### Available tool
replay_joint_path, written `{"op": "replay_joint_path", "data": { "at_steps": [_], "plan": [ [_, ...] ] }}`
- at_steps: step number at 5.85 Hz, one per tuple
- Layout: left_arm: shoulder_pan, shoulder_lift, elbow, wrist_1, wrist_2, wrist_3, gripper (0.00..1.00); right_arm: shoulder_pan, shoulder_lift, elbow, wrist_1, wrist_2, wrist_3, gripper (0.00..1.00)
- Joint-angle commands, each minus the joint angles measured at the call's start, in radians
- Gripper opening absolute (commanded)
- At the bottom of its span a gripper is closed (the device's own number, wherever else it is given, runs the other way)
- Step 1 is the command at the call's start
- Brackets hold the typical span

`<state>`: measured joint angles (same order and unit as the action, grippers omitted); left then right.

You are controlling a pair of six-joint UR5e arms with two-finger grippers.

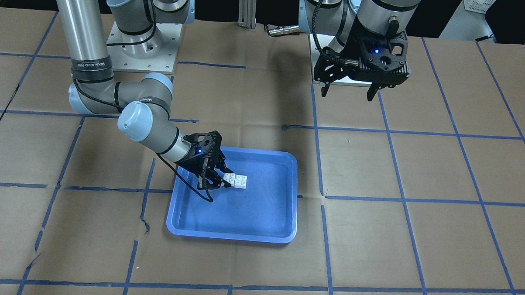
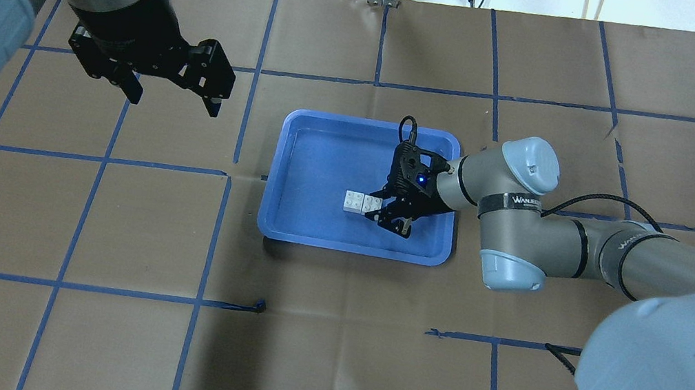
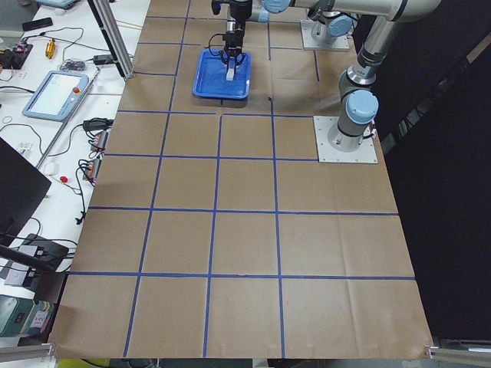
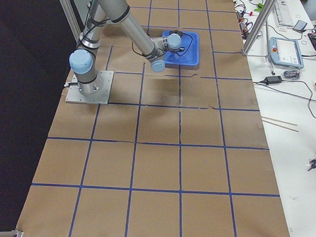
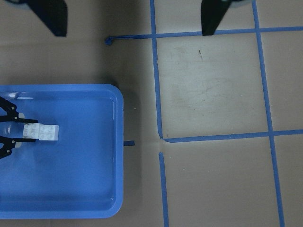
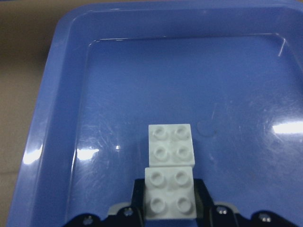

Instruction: Assemble white blocks and place on blue tray

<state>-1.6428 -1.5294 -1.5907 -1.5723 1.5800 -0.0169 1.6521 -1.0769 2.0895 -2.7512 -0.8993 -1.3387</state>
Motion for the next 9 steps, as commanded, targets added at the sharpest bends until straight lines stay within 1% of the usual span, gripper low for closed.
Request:
{"op": "replay_joint_path", "data": {
  "at_steps": [1,2,3,4,5,6,7,8,9],
  "plan": [
    [0.000,0.000,0.000,0.000,0.002,0.000,0.99,0.000,0.002,-0.005,-0.001,0.000,0.001,0.24],
    [0.000,0.000,0.000,0.005,0.000,0.000,0.99,0.000,0.002,-0.008,-0.001,0.002,0.001,0.30],
    [0.000,0.000,0.000,0.005,0.000,0.000,0.99,0.000,0.002,-0.008,-0.001,0.002,0.001,0.30],
    [0.000,0.000,0.000,0.005,0.000,0.000,0.99,0.000,0.002,-0.009,-0.001,0.002,0.003,0.48],
    [0.000,0.000,0.000,0.005,0.002,0.000,0.99,0.000,0.002,-0.009,0.001,0.003,0.016,0.83],
    [0.000,0.000,0.000,0.005,0.002,0.000,0.99,0.000,0.002,-0.009,0.001,0.005,0.018,0.92],
    [0.000,0.000,0.000,0.006,0.000,0.000,0.99,0.000,0.002,-0.020,0.002,0.005,0.018,0.92],
    [0.000,0.000,0.000,0.006,0.002,0.000,0.99,-0.002,-0.003,-0.037,0.005,-0.004,0.027,0.99],
    [0.000,0.000,0.000,0.006,0.002,0.000,0.99,-0.003,-0.011,-0.063,0.028,-0.021,0.074,0.99]
  ]
}}
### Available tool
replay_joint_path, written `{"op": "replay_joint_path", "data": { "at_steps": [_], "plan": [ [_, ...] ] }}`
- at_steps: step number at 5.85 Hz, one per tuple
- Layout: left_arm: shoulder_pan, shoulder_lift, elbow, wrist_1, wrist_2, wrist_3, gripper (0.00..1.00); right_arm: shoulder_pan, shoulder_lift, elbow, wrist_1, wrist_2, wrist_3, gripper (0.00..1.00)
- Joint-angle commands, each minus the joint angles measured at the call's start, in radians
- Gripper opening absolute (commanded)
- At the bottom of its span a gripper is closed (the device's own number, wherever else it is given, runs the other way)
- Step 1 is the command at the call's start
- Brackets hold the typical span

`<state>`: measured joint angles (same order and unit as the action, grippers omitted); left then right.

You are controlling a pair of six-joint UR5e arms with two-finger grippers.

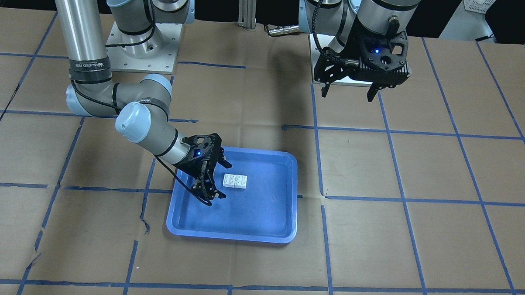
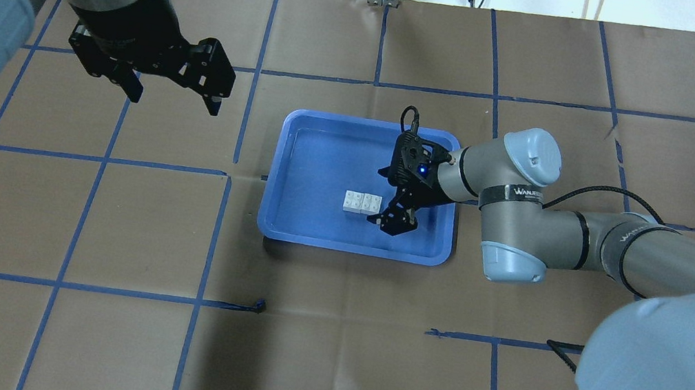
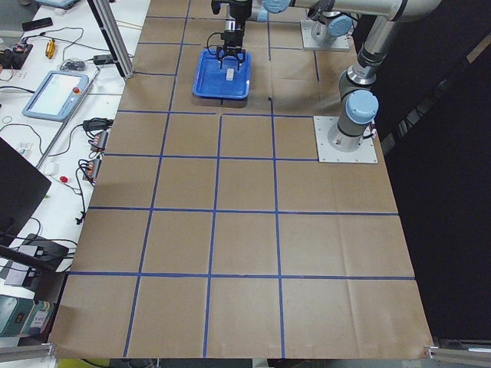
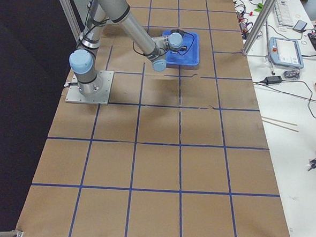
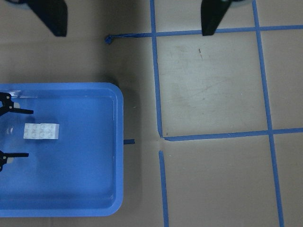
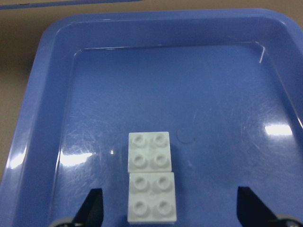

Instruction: Assemble white blocks and place on blue tray

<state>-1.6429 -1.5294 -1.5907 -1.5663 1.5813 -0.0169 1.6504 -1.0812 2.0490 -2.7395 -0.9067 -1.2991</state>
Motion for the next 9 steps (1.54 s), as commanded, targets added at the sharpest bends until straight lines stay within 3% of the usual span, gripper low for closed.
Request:
{"op": "replay_joint_path", "data": {
  "at_steps": [1,3,5,7,9],
  "plan": [
    [0.000,0.000,0.000,0.000,0.000,0.000,0.99,-0.004,-0.025,-0.056,0.087,-0.038,0.082,0.99],
    [0.002,0.000,0.000,0.003,-0.001,0.000,0.99,-0.004,-0.087,-0.213,0.380,-0.208,0.253,0.99],
    [0.002,0.000,0.001,0.005,-0.001,0.000,0.99,-0.004,-0.111,-0.390,0.608,-0.430,0.640,1.00],
    [0.002,0.000,0.002,0.005,-0.001,0.000,0.99,-0.004,-0.179,-0.492,0.880,-0.547,1.013,1.00],
    [0.002,0.000,0.002,0.005,0.000,0.003,0.99,-0.018,-0.267,-0.565,1.118,-0.596,1.333,1.00]
  ]
}}
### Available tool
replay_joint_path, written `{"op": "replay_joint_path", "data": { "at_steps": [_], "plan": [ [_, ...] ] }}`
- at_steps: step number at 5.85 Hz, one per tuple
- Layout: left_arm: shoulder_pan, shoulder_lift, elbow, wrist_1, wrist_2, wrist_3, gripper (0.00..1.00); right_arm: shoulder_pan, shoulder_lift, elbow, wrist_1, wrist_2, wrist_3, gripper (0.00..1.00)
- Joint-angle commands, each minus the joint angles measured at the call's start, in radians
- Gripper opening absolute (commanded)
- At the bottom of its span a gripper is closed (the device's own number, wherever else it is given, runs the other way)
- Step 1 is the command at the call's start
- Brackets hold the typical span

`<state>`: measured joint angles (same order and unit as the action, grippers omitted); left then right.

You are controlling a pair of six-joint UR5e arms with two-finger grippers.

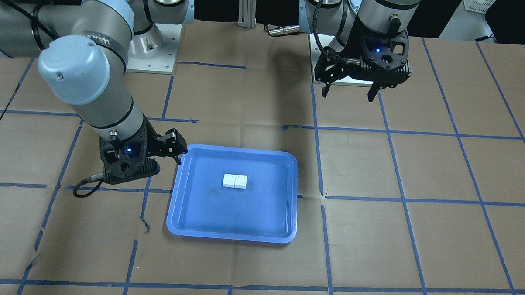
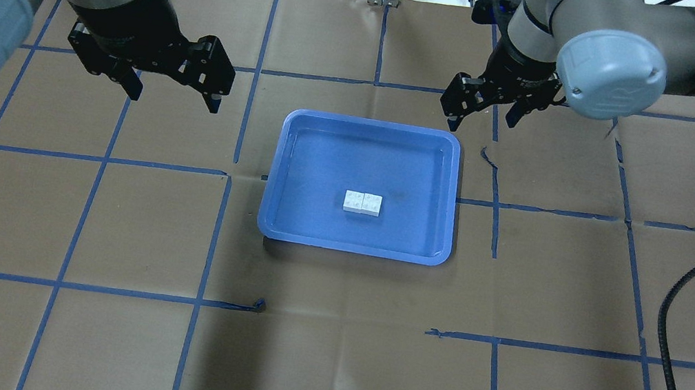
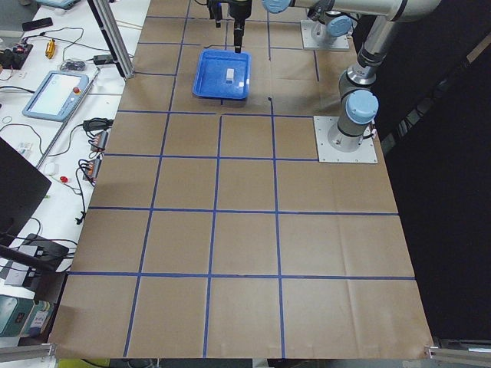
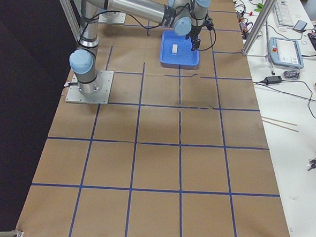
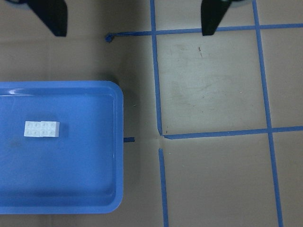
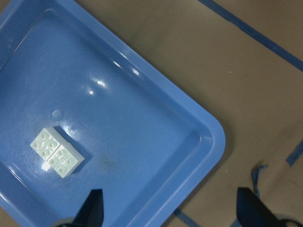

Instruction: Assemble white blocks and place on blue tray

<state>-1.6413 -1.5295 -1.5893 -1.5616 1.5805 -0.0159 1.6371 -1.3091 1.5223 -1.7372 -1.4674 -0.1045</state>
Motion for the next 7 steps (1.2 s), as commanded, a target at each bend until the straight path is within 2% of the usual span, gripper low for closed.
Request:
{"op": "replay_joint_path", "data": {
  "at_steps": [1,3,5,7],
  "plan": [
    [0.000,0.000,0.000,0.002,0.001,0.014,0.99,-0.005,-0.054,-0.097,0.195,-0.115,0.164,1.00],
    [0.000,0.000,0.000,0.003,0.003,0.014,0.99,-0.041,-0.112,-0.169,0.354,-0.119,0.167,1.00],
    [0.002,0.000,0.000,0.006,0.003,0.014,0.99,-0.077,-0.130,-0.166,0.358,-0.108,0.157,1.00],
    [0.002,0.000,0.000,0.006,0.003,0.014,0.99,-0.062,-0.160,-0.168,0.378,-0.116,0.169,1.00]
  ]
}}
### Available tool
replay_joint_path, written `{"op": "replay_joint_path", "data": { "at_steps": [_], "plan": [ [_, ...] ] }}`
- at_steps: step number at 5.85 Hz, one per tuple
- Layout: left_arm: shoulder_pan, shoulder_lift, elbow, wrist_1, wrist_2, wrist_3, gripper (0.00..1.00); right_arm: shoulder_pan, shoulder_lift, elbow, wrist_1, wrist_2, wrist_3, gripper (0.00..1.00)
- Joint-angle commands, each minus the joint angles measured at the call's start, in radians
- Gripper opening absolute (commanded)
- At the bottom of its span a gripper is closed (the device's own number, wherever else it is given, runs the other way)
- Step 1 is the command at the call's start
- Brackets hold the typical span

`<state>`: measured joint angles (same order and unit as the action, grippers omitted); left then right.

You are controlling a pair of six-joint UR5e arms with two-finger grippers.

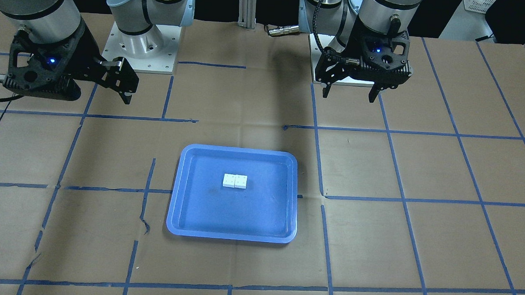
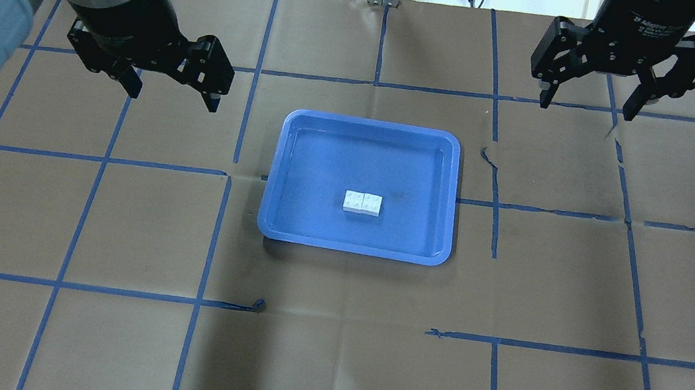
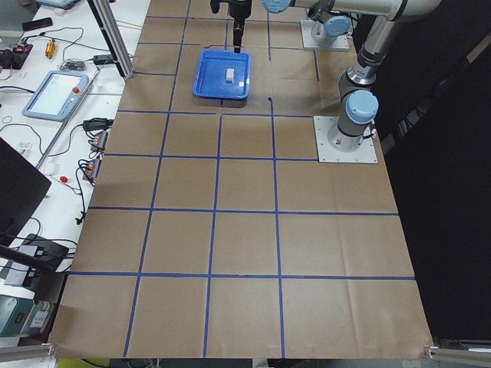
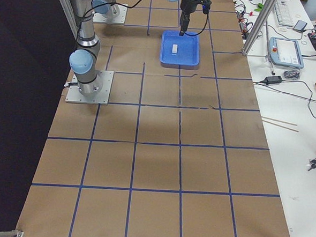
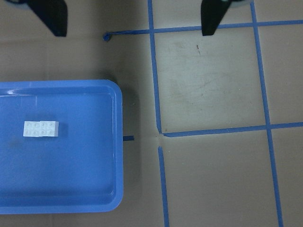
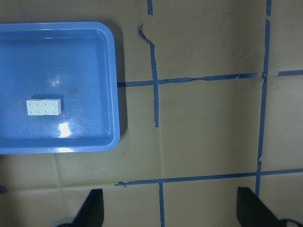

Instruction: Assemble white blocks and place on blue tray

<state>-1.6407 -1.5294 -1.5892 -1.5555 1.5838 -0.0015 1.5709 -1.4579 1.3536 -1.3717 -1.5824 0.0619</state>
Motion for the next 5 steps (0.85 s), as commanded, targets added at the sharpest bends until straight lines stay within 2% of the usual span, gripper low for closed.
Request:
{"op": "replay_joint_path", "data": {
  "at_steps": [1,2,5],
  "plan": [
    [0.001,0.000,0.000,0.000,-0.001,0.000,0.99,0.015,-0.016,0.025,0.016,-0.001,0.003,1.00],
    [0.001,0.000,0.000,0.000,-0.001,0.000,0.99,0.020,-0.033,0.054,0.005,-0.002,0.001,1.00],
    [0.001,0.000,0.000,0.000,0.001,0.000,0.99,0.021,-0.032,0.053,0.005,0.001,0.001,1.00]
  ]
}}
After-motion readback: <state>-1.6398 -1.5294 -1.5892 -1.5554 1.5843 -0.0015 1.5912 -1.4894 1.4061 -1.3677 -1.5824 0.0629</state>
